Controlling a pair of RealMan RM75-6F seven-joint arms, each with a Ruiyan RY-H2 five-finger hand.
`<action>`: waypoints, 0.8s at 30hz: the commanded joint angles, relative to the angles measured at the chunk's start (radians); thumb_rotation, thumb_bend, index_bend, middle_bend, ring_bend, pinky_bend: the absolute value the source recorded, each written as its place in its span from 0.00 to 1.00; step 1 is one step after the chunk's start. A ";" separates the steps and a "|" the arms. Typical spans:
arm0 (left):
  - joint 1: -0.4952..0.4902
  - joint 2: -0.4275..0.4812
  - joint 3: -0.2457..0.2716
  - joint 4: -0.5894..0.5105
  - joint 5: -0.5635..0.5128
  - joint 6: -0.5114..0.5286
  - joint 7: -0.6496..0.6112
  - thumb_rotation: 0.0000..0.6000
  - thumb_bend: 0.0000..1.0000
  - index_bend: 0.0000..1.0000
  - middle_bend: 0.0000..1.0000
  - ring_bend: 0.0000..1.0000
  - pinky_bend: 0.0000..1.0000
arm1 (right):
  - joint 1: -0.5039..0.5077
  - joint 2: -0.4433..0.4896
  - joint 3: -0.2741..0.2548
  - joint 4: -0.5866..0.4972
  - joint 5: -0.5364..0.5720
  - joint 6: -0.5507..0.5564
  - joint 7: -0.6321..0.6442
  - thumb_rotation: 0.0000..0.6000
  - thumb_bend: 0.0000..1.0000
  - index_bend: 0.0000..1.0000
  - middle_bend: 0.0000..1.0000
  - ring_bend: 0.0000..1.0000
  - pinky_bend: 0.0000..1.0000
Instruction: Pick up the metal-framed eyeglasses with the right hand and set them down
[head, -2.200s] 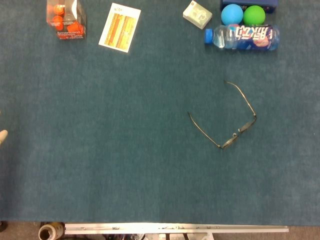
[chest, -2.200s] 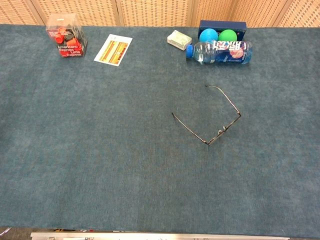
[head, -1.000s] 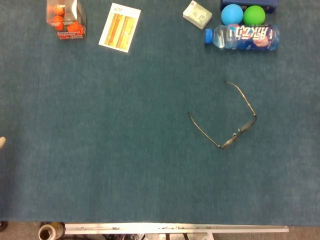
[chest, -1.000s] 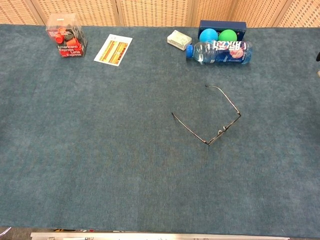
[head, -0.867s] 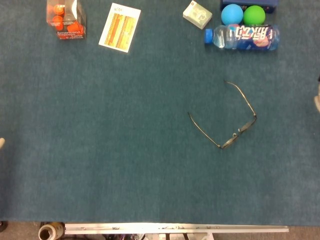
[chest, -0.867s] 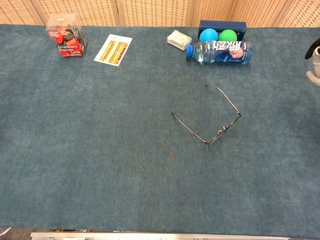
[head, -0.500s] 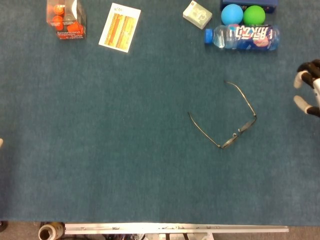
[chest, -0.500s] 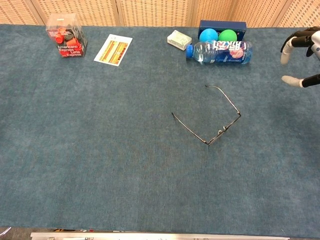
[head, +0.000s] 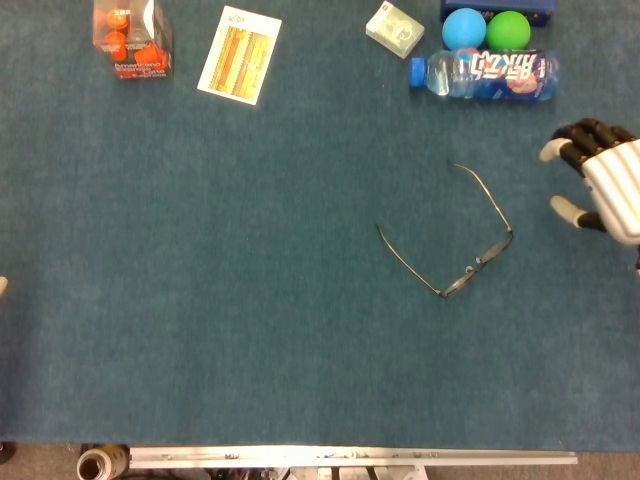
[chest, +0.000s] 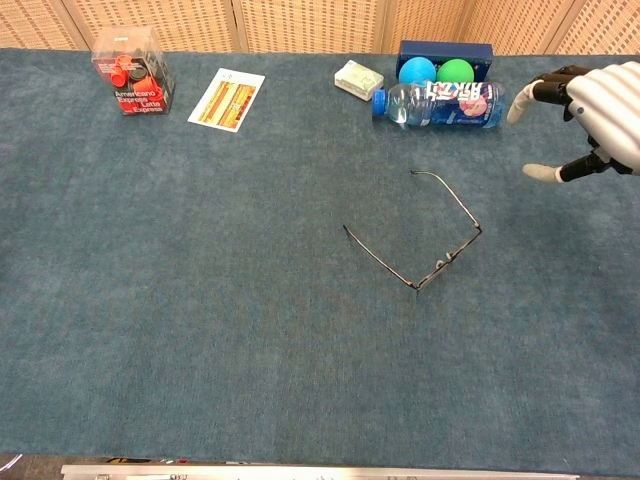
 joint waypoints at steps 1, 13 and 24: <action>-0.001 0.001 0.000 0.000 0.000 -0.002 0.001 1.00 0.04 0.48 0.47 0.48 0.63 | 0.010 -0.014 -0.006 0.012 -0.007 -0.005 0.002 1.00 0.13 0.41 0.37 0.29 0.47; 0.000 -0.003 0.004 0.013 -0.001 -0.007 -0.006 1.00 0.04 0.49 0.47 0.48 0.63 | 0.046 -0.062 -0.037 0.053 -0.020 -0.043 0.009 1.00 0.12 0.41 0.34 0.27 0.47; 0.001 -0.008 0.006 0.026 -0.003 -0.012 -0.018 1.00 0.04 0.49 0.47 0.48 0.63 | 0.083 -0.125 -0.049 0.108 -0.022 -0.078 0.048 1.00 0.12 0.41 0.34 0.26 0.47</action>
